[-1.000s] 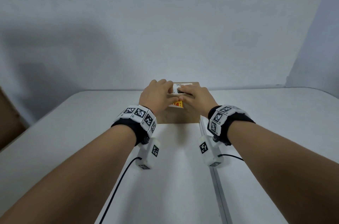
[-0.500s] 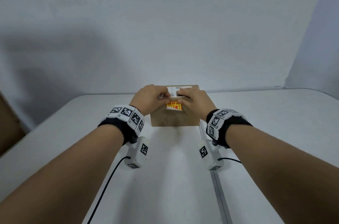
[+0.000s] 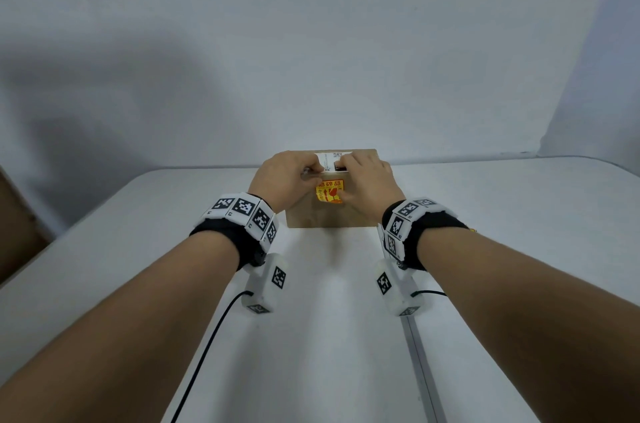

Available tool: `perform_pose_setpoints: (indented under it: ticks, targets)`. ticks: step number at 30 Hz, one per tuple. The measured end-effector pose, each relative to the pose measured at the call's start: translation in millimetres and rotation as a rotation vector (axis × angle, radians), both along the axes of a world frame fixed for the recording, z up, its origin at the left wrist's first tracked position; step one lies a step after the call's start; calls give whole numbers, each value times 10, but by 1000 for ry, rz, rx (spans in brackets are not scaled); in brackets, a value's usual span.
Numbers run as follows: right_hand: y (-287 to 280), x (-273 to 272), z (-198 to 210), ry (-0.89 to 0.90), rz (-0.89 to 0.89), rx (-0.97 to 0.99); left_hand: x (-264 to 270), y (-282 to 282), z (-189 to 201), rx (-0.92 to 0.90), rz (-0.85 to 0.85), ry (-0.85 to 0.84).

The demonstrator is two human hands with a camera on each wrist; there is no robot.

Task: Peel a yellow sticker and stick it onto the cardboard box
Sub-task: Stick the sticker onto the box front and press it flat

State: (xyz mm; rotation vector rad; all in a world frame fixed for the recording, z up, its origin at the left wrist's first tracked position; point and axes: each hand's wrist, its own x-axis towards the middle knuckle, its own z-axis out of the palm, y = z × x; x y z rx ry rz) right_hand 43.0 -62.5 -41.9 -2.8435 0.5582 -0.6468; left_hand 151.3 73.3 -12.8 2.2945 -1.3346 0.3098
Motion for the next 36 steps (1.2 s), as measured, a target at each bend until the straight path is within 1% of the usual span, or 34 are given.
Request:
perform_pose_setpoints:
  ticks: [7, 13, 18, 23, 26, 33, 36]
  targets:
    - [-28, 25, -10, 19, -12, -70, 10, -33, -34, 21, 4, -40]
    - [-45, 10, -21, 34, 4, -103, 5, -79, -115, 72, -14, -206]
    - [-47, 12, -14, 48, 10, -76, -46, -205, -157, 108, 30, -314]
    - [-51, -48, 22, 54, 50, -40, -30, -281, -210, 109, 95, -352]
    - [-31, -63, 39, 37, 58, -18, -3, -268, -252, 108, 86, -381]
    - [-17, -46, 5, 9, 42, -14, 22, -240, -310, 177, 62, -508]
    - [-22, -41, 1, 13, 42, -4, 49, -233, -311, 184, 33, -524]
